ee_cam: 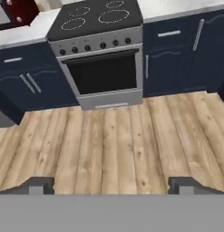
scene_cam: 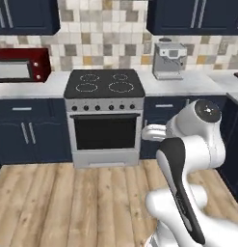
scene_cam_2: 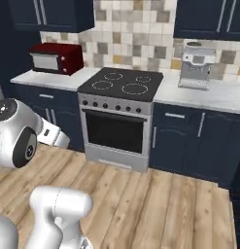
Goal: Place the pitcher and cup on the dining counter for serving.
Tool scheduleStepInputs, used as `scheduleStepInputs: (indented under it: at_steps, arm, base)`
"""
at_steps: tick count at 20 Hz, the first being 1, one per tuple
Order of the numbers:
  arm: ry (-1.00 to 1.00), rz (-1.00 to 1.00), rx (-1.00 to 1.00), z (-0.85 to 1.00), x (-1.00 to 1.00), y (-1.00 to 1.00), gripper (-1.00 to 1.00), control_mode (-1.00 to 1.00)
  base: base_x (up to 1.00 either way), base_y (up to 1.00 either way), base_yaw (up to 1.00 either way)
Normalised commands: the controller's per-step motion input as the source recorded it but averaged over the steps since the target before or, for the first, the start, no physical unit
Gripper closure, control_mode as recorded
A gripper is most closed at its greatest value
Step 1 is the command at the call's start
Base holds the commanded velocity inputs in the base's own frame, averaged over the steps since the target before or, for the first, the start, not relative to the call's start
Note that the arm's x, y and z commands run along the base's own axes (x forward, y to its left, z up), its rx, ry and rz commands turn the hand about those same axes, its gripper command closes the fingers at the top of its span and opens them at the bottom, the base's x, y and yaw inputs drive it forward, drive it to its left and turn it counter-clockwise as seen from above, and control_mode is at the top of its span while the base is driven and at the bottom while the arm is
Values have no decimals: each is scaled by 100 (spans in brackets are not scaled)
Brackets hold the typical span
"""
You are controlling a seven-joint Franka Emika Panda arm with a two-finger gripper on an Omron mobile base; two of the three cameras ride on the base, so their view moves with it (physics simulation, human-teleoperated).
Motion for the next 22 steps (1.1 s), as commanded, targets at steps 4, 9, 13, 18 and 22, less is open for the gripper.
scheduleStepInputs:
  at_steps: [4, 9, 13, 18, 22]
  arm:
    - [0, 0, 0, 0, 0, 0, -100, 100]
    - [0, 0, 0, 0, 0, 0, -100, 100]
    - [0, 0, 0, 0, 0, 0, -100, 100]
    - [0, 0, 0, 0, 0, 0, -100, 100]
    - [0, 0, 0, 0, 0, 0, -100, 100]
  base:
    - [0, -61, -80]
    - [0, -63, -80]
    - [0, -55, -81]
    - [0, -41, -84]
    - [0, -21, -89]
